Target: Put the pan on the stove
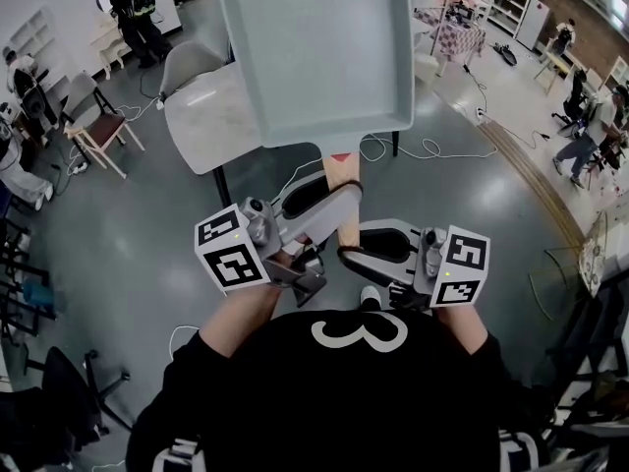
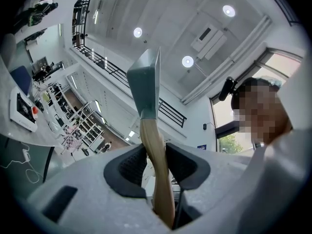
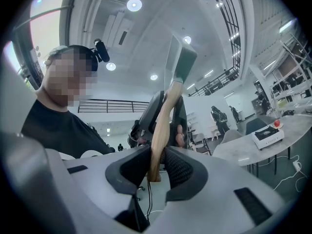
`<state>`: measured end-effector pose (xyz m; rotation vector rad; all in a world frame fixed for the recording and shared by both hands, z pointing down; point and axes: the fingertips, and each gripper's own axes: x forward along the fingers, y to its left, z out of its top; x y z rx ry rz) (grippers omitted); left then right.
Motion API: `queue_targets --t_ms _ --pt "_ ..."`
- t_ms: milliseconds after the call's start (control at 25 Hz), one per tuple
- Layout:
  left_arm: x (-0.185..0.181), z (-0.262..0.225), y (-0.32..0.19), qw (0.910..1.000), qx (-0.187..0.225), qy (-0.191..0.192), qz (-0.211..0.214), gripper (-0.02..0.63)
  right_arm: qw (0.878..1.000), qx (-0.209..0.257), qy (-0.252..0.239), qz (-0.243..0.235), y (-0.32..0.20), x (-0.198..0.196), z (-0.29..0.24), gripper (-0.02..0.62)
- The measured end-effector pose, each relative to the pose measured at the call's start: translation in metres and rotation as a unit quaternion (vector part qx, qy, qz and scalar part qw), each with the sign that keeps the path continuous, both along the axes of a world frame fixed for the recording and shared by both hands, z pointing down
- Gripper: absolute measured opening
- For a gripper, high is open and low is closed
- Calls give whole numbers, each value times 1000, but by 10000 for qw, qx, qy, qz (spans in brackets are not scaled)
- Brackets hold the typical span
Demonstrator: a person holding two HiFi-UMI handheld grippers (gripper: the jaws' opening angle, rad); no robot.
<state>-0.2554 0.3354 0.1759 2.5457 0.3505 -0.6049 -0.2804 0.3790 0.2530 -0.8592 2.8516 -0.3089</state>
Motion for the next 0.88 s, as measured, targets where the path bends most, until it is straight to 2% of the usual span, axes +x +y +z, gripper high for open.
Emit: queue_targets --t_ms 360,760,880 --pt "49 5 -22 9995 168 -140 -212 129 9998 -53 -147 -150 -27 50 7 84" --pt "126 14 -78 9986 139 -208 -463 127 9992 -83 -116 -372 -82 128 16 84" --pt "163 18 -97 9982 82 -222 -545 127 9988 -130 -144 -449 -100 165 19 84"
